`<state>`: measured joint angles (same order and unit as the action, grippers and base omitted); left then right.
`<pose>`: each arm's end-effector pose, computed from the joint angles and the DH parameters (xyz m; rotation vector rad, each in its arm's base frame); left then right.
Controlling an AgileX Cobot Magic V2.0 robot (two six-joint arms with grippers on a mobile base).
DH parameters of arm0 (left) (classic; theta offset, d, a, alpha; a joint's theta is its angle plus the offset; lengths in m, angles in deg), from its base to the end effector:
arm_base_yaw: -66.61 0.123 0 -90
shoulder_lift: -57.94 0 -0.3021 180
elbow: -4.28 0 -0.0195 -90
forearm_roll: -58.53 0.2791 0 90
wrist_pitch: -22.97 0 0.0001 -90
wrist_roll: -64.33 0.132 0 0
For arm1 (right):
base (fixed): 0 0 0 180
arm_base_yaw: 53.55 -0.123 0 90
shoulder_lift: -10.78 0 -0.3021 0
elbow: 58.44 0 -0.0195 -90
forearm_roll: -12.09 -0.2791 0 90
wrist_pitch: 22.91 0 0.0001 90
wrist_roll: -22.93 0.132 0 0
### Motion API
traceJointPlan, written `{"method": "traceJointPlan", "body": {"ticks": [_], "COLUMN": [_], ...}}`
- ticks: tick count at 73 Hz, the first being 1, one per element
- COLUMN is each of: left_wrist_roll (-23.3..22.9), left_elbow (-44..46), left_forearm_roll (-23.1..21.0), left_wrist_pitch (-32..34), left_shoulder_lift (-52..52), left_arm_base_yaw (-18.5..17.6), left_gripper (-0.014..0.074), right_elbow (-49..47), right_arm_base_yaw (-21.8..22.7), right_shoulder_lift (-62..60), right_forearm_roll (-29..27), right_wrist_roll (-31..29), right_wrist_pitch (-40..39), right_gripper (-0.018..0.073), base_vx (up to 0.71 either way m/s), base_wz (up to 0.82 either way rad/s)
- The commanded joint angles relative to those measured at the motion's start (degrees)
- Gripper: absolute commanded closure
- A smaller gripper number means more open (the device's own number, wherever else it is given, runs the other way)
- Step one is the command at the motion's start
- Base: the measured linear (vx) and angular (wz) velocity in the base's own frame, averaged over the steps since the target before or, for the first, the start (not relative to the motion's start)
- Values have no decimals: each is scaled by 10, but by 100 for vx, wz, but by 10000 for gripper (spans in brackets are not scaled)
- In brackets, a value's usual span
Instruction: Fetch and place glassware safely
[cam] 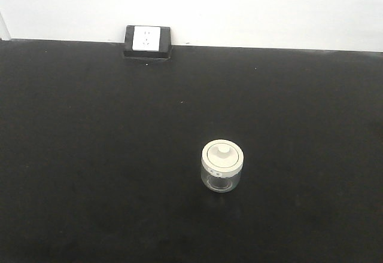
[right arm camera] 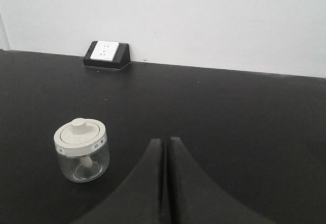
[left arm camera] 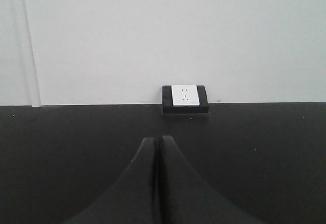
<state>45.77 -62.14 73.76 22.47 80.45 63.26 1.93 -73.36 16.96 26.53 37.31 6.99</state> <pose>0.1314 -0.0074 0.2646 -0.0015 1.5612 -0.0901 0.0792 0.0111 0.2715 -0.1682 1.6635 0.1811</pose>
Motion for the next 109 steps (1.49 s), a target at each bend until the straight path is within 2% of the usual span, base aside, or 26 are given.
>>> {"method": "traceJointPlan", "body": {"ticks": [1,6,18,29,34,60,109], "left_wrist_roll": [15,33,119,130,132,148,148], "left_elbow": [5,-17,-94,-145,-145,-145,-145], "left_forearm_roll": [-5,-35,-121,-160,-164,-168,-179], "left_wrist_pitch": [37,37,52,60,41,44,41], "left_shoulder_lift": [-2,-25,-90,-153,-169,-166,-166], "left_arm_base_yaw": [-4,-4,-4,-4,-4,-2,-2], "left_gripper": [603,603,603,603,603,603,603], "right_elbow": [-14,-14,-14,-14,-14,-14,-14], "right_arm_base_yaw": [1,1,1,1,1,1,1], "right_shoulder_lift": [1,1,1,1,1,1,1], "right_forearm_roll": [8,8,8,8,8,8,8], "right_wrist_roll": [-1,-1,-1,-1,-1,-2,-2], "right_wrist_pitch": [-41,-41,-41,-41,-41,-41,-39], "right_gripper": [567,567,567,567,567,567,567], "base_vx": [0,0,0,0,0,0,0], "base_wz": [0,0,0,0,0,0,0]}}
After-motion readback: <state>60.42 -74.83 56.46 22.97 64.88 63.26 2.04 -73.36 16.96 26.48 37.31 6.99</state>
